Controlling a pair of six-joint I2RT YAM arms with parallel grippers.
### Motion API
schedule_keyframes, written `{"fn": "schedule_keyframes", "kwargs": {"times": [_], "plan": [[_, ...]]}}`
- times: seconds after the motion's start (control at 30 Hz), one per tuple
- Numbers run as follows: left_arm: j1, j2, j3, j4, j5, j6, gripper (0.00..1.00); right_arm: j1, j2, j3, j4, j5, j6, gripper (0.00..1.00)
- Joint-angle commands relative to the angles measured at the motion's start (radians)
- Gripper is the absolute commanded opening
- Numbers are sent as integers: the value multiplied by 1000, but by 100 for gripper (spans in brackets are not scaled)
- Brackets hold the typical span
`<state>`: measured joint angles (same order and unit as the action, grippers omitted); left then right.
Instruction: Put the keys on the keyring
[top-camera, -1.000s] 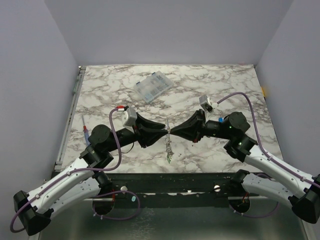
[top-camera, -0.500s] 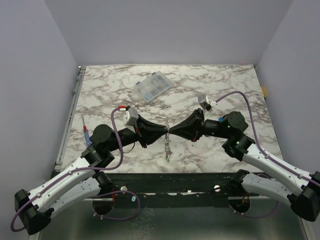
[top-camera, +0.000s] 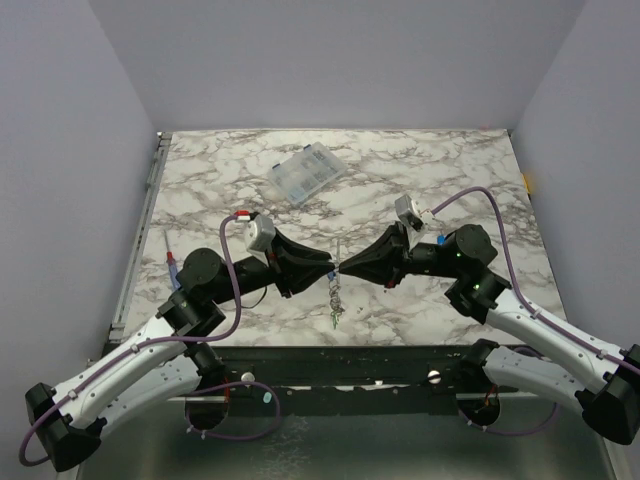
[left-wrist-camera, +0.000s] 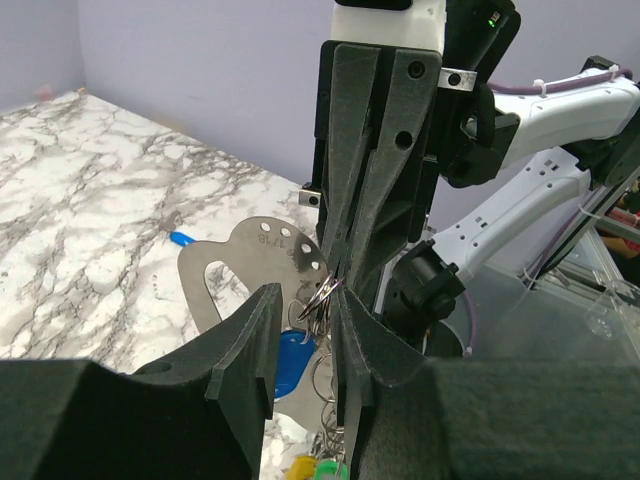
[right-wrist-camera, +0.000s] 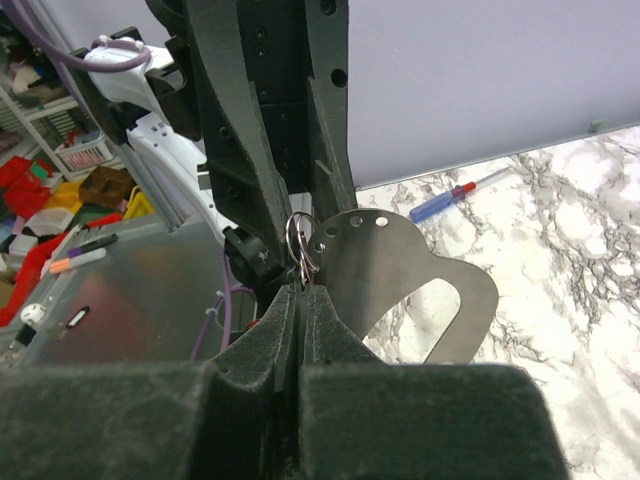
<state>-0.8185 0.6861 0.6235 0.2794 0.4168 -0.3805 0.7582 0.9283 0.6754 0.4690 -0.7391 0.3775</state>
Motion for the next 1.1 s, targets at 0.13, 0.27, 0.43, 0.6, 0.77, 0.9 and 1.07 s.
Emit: {"fn": "schedule_keyframes", "kwargs": {"times": [0.13,0.27,0.43,0.6,0.77,0.9,1.07], "plan": [[-3,-36,83,-128,-48,-19,31,5,-19,3,29,-151,-91,1],[-3,-30,97,-128,-20,-28,30,5,-12,20,1,-184,-127,1],[-4,-26,100,-152,0,-27,28,5,6,32,25,-207,-120,1],[-3,-60,168,-289,-8,22,30,3,18,44,12,-179,-118,1],[-4,-88,265,-461,-50,64,32,2,55,69,-78,-74,-97,1],[-3,-89,310,-545,-69,66,32,-2,133,151,-265,71,-73,1],[-3,-58,244,-531,-160,-1,31,-8,225,244,-450,155,-21,1]]}}
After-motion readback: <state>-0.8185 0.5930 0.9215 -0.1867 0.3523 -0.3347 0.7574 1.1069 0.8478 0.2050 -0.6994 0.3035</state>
